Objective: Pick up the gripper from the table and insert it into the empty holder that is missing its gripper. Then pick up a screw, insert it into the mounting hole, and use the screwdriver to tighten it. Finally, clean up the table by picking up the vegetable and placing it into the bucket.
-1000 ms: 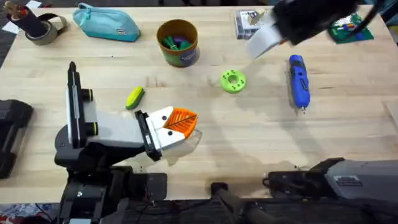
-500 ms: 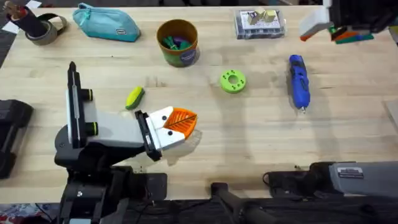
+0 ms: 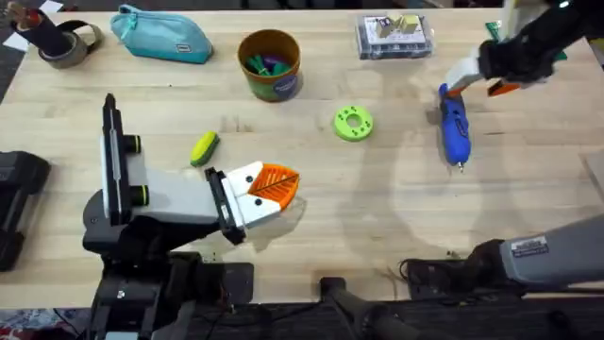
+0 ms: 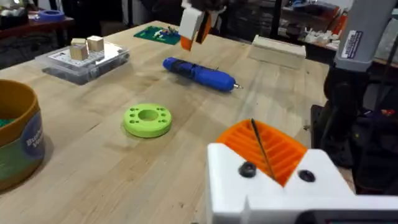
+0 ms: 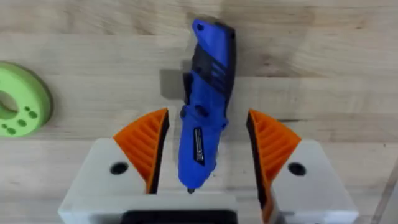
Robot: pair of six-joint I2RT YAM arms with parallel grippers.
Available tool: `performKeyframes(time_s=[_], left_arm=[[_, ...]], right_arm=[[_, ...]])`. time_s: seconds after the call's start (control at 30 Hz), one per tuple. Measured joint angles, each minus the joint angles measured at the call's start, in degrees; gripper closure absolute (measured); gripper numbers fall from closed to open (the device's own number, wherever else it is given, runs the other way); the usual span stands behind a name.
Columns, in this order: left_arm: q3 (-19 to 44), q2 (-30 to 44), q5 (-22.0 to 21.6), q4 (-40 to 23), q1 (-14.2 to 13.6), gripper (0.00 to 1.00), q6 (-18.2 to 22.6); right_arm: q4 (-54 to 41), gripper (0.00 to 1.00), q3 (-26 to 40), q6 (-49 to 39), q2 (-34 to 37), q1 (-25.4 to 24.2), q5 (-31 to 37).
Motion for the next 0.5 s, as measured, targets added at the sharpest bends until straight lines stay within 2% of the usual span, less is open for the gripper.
performKeyframes(time_s=[0.2, 0.5], left_arm=[[0.0, 0.0, 0.0, 0.0, 0.0, 0.996, 0.0], [0.0, -0.02, -0.02, 0.0, 0.0, 0.996, 0.0]], right_arm=[[1.75, 0.257, -0.08, -1.74, 5.79, 0.02, 0.0], [2.63, 0.257, -0.08, -1.98, 9.61, -0.42, -0.02]])
